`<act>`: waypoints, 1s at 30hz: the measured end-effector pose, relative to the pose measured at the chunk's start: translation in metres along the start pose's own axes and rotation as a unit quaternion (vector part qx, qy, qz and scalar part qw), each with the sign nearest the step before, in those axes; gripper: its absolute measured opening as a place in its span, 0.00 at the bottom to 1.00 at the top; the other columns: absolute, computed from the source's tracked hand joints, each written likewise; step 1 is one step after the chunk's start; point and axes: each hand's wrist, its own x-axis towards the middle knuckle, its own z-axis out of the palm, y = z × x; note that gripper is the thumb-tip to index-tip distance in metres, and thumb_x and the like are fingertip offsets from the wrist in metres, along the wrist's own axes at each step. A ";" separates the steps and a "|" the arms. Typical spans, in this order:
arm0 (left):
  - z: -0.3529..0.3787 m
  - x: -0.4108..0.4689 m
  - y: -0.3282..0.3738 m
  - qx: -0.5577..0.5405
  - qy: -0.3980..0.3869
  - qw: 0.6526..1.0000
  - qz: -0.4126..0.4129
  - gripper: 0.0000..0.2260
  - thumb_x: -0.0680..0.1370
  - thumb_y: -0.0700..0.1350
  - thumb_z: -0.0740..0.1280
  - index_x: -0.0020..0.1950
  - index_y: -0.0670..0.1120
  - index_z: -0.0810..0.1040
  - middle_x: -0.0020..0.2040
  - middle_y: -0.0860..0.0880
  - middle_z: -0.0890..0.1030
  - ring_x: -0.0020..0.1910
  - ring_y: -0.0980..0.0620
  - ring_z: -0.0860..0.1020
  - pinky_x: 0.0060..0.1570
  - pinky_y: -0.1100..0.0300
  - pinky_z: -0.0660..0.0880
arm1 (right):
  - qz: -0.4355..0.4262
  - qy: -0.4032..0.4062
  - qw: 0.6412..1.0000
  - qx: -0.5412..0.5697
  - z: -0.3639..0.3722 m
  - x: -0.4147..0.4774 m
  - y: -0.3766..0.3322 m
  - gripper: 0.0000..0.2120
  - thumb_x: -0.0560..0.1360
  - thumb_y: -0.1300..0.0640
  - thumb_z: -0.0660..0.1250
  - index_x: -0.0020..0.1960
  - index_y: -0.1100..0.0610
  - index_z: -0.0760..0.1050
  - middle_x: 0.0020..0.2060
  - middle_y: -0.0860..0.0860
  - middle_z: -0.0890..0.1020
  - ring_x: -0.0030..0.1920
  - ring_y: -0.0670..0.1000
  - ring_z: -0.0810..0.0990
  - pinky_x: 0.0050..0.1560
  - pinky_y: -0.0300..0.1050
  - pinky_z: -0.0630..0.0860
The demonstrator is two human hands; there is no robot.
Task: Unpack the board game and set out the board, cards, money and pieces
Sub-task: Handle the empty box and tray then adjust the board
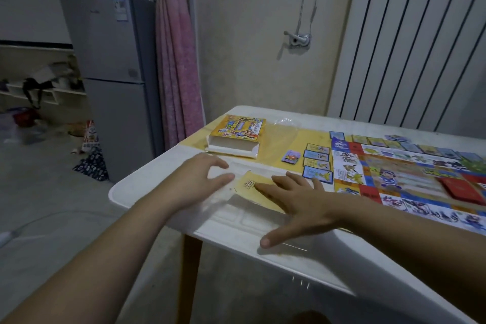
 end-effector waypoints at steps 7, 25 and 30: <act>0.014 0.091 -0.054 0.020 0.014 0.996 -0.087 0.22 0.76 0.53 0.63 0.69 0.50 0.73 0.68 0.42 0.71 0.67 0.43 0.69 0.67 0.51 0.66 | 0.002 -0.021 0.999 -0.035 0.003 0.007 0.002 0.49 0.66 0.25 0.58 0.73 0.38 0.31 0.76 0.49 0.37 0.75 0.56 0.32 0.69 0.70 0.34; 0.010 0.084 -0.044 0.005 0.123 0.987 -0.107 0.10 0.79 0.44 0.59 0.53 0.42 0.79 0.45 0.44 0.81 0.49 0.41 0.77 0.41 0.56 0.69 | 0.003 -0.013 1.000 -0.005 0.002 0.004 0.000 0.51 0.65 0.25 0.60 0.72 0.37 0.29 0.76 0.49 0.35 0.74 0.56 0.31 0.69 0.69 0.34; -0.001 0.023 -0.035 -0.034 0.236 0.968 -0.075 0.11 0.79 0.42 0.62 0.58 0.43 0.79 0.55 0.44 0.80 0.51 0.45 0.79 0.43 0.64 0.66 | 0.006 0.034 0.997 0.064 -0.005 -0.002 -0.002 0.52 0.59 0.21 0.54 0.72 0.37 0.30 0.76 0.48 0.37 0.76 0.54 0.38 0.72 0.66 0.39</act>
